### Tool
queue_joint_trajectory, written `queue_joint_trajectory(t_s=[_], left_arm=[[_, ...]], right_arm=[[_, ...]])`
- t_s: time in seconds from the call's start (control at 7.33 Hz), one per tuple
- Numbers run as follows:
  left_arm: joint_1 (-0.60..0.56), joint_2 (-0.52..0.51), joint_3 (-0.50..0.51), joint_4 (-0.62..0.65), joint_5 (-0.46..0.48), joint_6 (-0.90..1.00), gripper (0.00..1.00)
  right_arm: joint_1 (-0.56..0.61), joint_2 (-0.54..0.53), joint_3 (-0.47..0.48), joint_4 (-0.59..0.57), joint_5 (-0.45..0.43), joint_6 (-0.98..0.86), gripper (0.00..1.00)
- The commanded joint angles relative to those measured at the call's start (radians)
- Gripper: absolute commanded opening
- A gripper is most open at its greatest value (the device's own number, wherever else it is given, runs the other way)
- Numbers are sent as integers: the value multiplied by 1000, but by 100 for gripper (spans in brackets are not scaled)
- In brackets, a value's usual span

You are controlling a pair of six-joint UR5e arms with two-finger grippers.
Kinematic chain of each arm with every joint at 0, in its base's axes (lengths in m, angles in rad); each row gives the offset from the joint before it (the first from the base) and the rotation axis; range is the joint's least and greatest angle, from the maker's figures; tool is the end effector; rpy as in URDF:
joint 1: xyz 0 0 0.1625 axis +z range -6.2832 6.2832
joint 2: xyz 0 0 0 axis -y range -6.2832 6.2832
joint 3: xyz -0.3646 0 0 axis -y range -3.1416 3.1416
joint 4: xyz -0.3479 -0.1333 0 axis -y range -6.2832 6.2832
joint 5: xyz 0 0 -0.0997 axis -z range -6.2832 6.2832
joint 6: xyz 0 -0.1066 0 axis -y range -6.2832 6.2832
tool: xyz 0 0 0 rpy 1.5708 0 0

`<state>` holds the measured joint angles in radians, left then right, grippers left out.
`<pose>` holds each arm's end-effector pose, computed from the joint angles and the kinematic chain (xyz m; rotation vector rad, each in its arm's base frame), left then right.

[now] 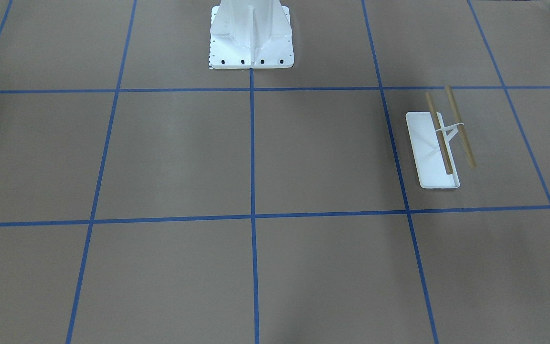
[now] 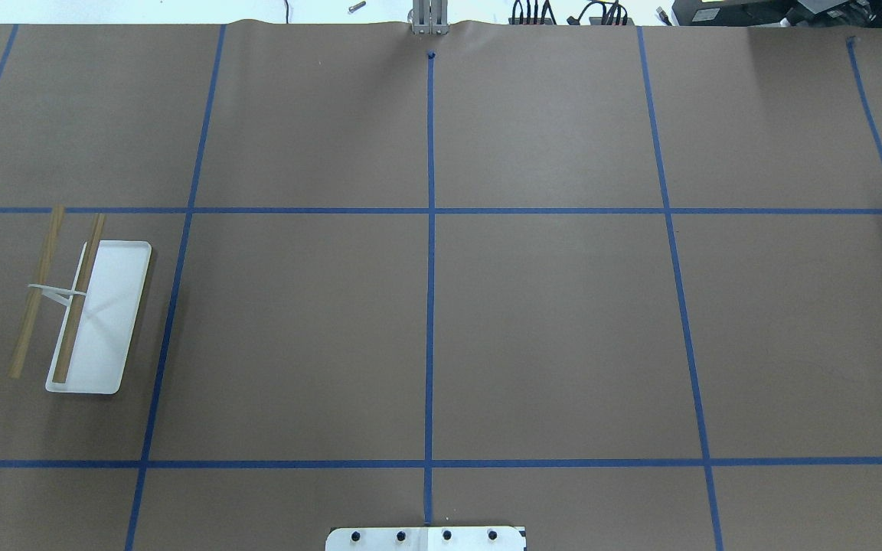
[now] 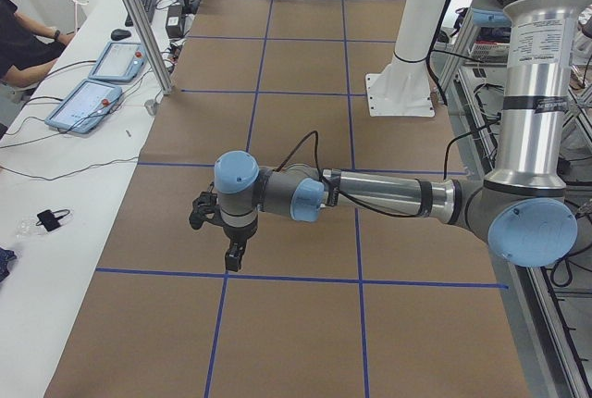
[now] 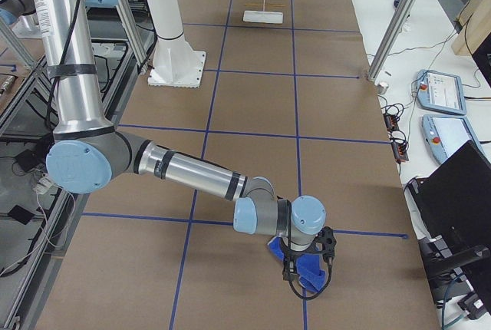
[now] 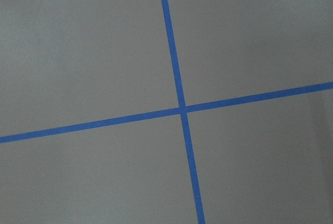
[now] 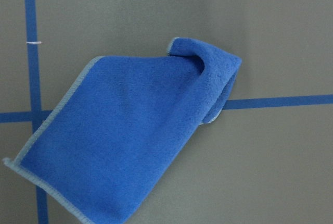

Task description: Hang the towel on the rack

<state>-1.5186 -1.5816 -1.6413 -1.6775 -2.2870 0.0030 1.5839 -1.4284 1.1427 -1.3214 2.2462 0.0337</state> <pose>-0.0390 -0.4663 0.5592 0.1624 0.7186 0.1200 0.0730 -0.4812 0.7082 -0.0419 -0.6750 0.0573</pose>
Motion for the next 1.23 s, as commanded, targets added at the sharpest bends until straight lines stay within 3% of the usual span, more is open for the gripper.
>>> queue_joint_trajectory(t_s=[0.0,0.27,0.41,1.09], left_arm=[[0,-3,3,-1,1,0,98],[0,-5,8,-1,0,2,98],[0,-5,8,-1,1,2,98],[2,-15,35,-2,1,3,98]], right_arm=[[1,67,-90,31,-23,69,100],[-2,173,-348,225,-30,112,100],[-5,190,-406,284,-33,132,100],[-54,192,-419,287,-54,143,100]])
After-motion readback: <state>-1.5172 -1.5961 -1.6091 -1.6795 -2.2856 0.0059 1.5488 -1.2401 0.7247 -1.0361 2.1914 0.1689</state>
